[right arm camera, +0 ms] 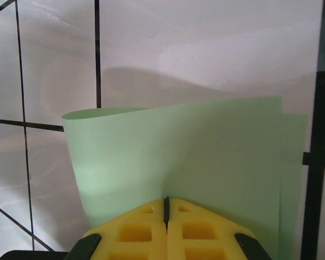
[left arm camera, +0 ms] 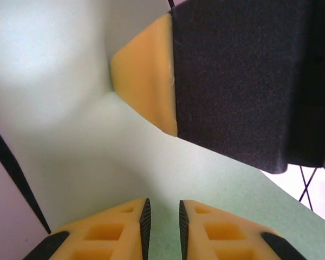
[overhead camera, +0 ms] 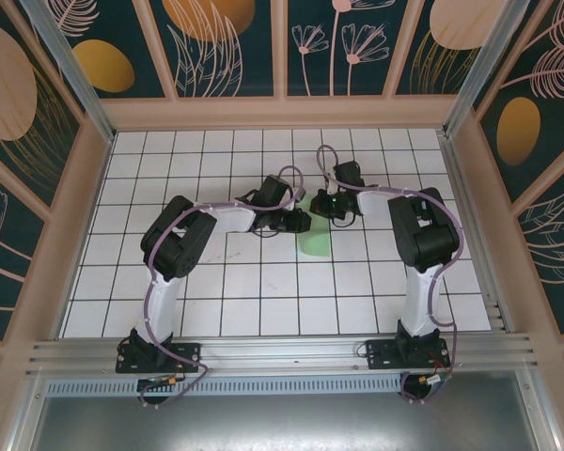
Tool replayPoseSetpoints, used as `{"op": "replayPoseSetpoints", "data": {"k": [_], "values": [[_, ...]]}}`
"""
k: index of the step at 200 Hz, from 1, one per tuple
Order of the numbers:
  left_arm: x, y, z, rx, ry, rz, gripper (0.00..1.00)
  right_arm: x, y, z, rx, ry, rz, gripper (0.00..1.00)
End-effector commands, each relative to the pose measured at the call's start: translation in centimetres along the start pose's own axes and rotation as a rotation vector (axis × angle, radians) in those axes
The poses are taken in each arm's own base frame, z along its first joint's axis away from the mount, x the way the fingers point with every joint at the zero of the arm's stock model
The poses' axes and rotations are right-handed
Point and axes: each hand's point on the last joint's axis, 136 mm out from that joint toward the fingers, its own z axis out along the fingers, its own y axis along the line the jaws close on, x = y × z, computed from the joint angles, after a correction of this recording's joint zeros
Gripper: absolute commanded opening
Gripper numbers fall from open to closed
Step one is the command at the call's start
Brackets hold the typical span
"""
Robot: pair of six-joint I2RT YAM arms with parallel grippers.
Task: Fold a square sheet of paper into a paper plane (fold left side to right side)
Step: First fold the square sheet of paper in half at the center of the table.
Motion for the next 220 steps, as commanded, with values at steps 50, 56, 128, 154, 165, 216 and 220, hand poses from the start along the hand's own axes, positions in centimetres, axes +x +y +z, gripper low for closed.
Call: {"op": "replayPoseSetpoints", "data": {"k": [50, 56, 128, 154, 165, 216, 220], "values": [[7.5, 3.1, -1.1, -0.105, 0.184, -0.002, 0.23, 2.3, -3.5, 1.3, 0.125, 0.075, 0.06, 0.02], [8.1, 3.2, -1.2, -0.104, 0.194, 0.0, 0.23, 2.3, -3.5, 1.3, 0.126, 0.075, 0.061, 0.02], [11.9, 2.0, -3.7, -0.069, 0.213, 0.003, 0.22, 2.3, -3.7, 1.1, 0.13, 0.076, 0.059, 0.02], [9.1, 1.1, -5.1, -0.087, 0.14, -0.004, 0.22, 2.3, -3.6, 1.1, 0.128, 0.077, 0.055, 0.02], [6.9, 0.4, -6.1, -0.075, 0.082, -0.004, 0.22, 2.3, -3.6, 1.1, 0.128, 0.077, 0.054, 0.02], [1.7, -1.2, -5.9, -0.024, 0.012, 0.045, 0.21, 2.3, -3.3, 1.0, 0.122, 0.079, 0.051, 0.02], [1.5, -1.2, -5.6, -0.02, 0.014, 0.049, 0.21, 2.3, -3.4, 1.0, 0.122, 0.078, 0.051, 0.02]]}}
